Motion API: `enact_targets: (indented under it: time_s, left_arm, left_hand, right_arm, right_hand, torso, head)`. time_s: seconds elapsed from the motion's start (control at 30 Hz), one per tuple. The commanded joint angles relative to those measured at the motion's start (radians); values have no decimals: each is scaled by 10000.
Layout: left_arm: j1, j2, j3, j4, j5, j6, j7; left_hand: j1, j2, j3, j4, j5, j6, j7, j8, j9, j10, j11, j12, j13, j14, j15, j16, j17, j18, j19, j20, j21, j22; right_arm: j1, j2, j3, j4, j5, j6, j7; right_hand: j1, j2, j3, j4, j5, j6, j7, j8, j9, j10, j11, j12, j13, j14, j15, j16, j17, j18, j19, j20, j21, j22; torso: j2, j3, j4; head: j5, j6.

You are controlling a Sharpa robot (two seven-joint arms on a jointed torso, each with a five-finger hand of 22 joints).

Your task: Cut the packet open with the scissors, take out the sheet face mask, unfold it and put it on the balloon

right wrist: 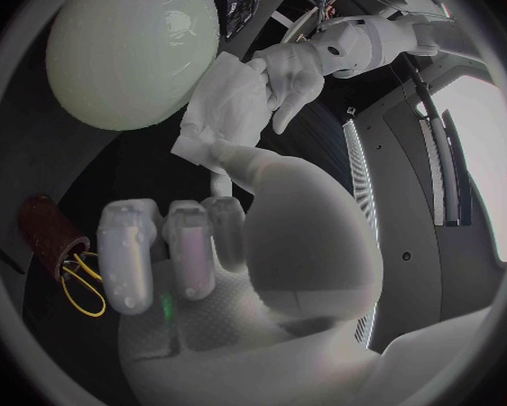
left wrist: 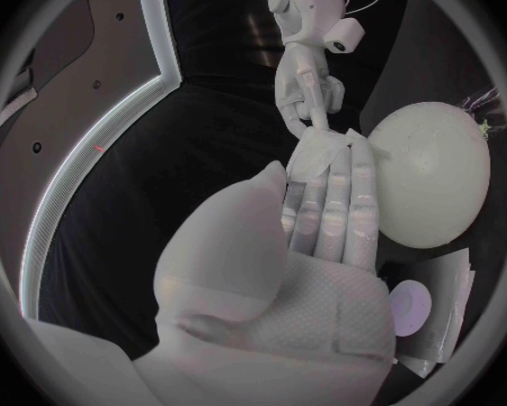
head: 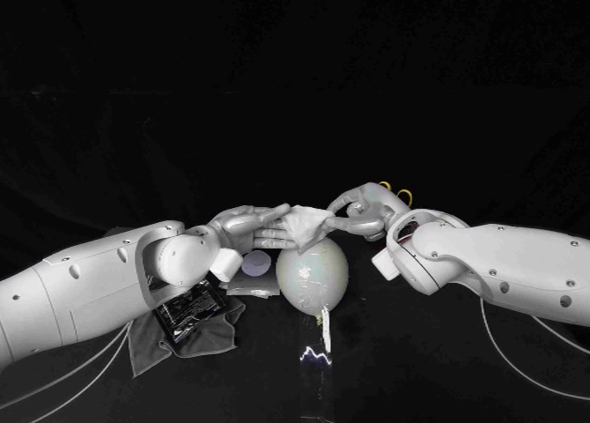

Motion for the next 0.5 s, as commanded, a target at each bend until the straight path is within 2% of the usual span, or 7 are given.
enact_targets:
  time_s: [0.03,0.2,0.3,0.37,0.4,0.43,0.5]
  left_arm:
    - [-2,32,9,2,80,311,76]
    - [-8,32,9,-5,79,324,136]
    - [-11,34,9,-9,78,300,247]
    - [-13,40,9,-11,78,289,343]
    - [-13,41,9,-11,78,285,366]
    - [-15,47,9,-11,77,267,443]
    - [-16,50,9,-13,77,255,503]
  left_hand:
    - [170,-175,214,-66,40,80,85,62,8,-64,16,-20,-15,-71,-18,-86,13,93,-60,-27,-51,11]
    - [413,-308,549,-194,34,97,70,92,4,-65,-2,-43,-20,-76,-31,-141,16,92,-65,-47,-54,15]
    - [810,-370,1245,-495,21,222,40,216,39,89,-33,-24,-22,-61,-52,-224,4,82,-67,-117,-42,25]
    - [971,-306,1768,-690,29,324,-30,340,90,286,-105,17,-19,-5,-97,-263,-9,77,-47,-166,-15,35]
    - [971,-306,1768,-690,29,324,-30,340,90,286,-105,17,-19,-5,-97,-263,-9,77,-47,-166,-15,35]
    - [1013,-279,2190,-817,31,375,-86,419,126,456,-160,39,-19,60,-134,-285,-20,75,-29,-203,8,41]
    - [937,-282,2371,-817,18,389,-111,456,145,519,-177,34,-23,89,-141,-300,-25,75,-11,-209,25,45]
  right_arm:
    - [6,-1,10,20,-3,-26,35]
    - [6,-5,10,22,1,-19,34]
    - [6,-5,10,26,4,-1,36]
    - [6,-6,10,32,5,22,37]
    - [6,-6,10,33,5,29,38]
    - [6,-7,10,35,5,55,39]
    - [6,-9,10,36,5,76,40]
  right_hand:
    - [-26,75,66,-21,25,67,-8,36,16,598,0,35,1939,1047,-52,43,2633,-155,934,-31,34,2552]
    - [-35,78,75,-26,25,66,-8,42,19,602,0,41,1944,1047,-53,43,2633,-156,935,-32,36,2553]
    - [-40,80,80,-29,25,66,-8,45,20,604,-1,44,1947,1047,-53,43,2633,-156,936,-32,38,2553]
    - [-40,80,80,-29,25,66,-8,45,20,604,-1,44,1947,1047,-53,43,2633,-156,936,-32,38,2553]
    - [-40,80,80,-29,25,66,-8,45,20,604,-1,44,1947,1047,-53,43,2633,-156,936,-32,38,2553]
    - [-40,80,80,-29,25,66,-8,45,20,604,-1,44,1947,1047,-53,43,2633,-156,936,-32,38,2553]
    - [-40,80,80,-29,25,66,-8,45,20,604,-1,44,1947,1047,-53,43,2633,-156,936,-32,38,2553]
  torso:
    - [1,-5,-7]
    - [3,2,-10]
    - [2,3,-9]
    - [2,3,-8]
    - [2,3,-8]
    - [2,-1,-7]
    - [2,-2,-7]
  head:
    - [4,-6]
    - [7,1]
    - [8,0]
    - [8,-2]
    - [8,-2]
    - [0,-5]
    - [0,-5]
